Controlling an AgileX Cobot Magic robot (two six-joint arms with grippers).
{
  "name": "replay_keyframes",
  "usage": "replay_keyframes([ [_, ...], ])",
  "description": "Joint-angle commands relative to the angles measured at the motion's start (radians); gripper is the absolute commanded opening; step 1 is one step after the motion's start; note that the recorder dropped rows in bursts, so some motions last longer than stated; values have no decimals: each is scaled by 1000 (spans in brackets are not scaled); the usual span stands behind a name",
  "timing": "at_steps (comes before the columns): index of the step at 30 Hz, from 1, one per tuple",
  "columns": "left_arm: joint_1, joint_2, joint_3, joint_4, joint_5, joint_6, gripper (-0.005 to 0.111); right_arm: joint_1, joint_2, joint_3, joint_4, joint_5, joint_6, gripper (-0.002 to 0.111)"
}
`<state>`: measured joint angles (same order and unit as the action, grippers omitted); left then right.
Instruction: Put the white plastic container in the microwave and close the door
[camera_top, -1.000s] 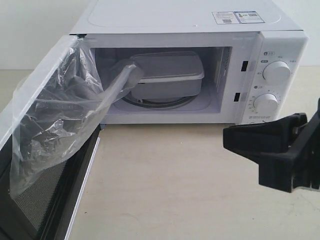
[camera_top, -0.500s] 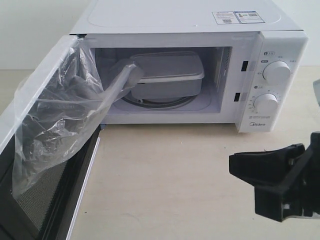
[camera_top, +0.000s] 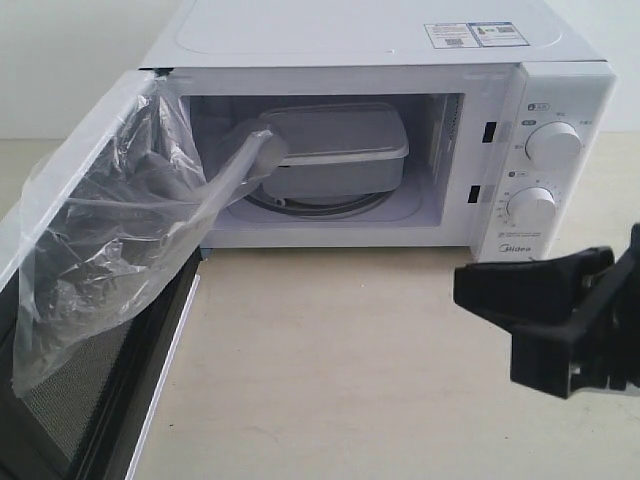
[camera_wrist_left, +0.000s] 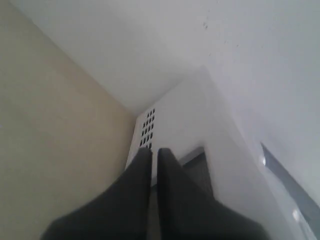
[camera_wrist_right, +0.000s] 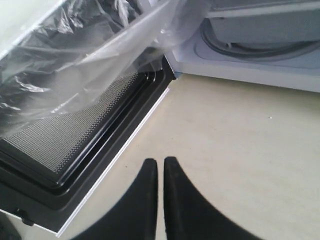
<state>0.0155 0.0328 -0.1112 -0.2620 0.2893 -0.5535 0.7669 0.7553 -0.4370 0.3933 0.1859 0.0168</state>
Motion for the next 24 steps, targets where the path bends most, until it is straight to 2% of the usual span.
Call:
replay_keyframes([
  [1, -2, 92, -79, -15, 120, 33, 4, 1, -5, -83, -25, 60, -26, 0],
  [6, -2, 276, -246, -42, 278, 222, 4, 1, -5, -165, -47, 110, -27, 0],
  [12, -2, 505, -498, -55, 570, 388, 4, 1, -5, -193, -54, 149, -29, 0],
  [14, -2, 566, -580, -55, 664, 501, 4, 1, -5, -193, -72, 172, -29, 0],
  [16, -2, 608, -642, -63, 776, 686, 4, 1, -5, -193, -76, 188, -29, 0],
  [18, -2, 637, -688, -94, 840, 806, 4, 1, -5, -193, -78, 194, -27, 0],
  [22, -2, 663, -713, -195, 932, 828, 4, 1, -5, -193, -81, 193, -27, 0],
  [24, -2, 663, -713, -226, 932, 902, 4, 1, -5, -193, -81, 193, -27, 0],
])
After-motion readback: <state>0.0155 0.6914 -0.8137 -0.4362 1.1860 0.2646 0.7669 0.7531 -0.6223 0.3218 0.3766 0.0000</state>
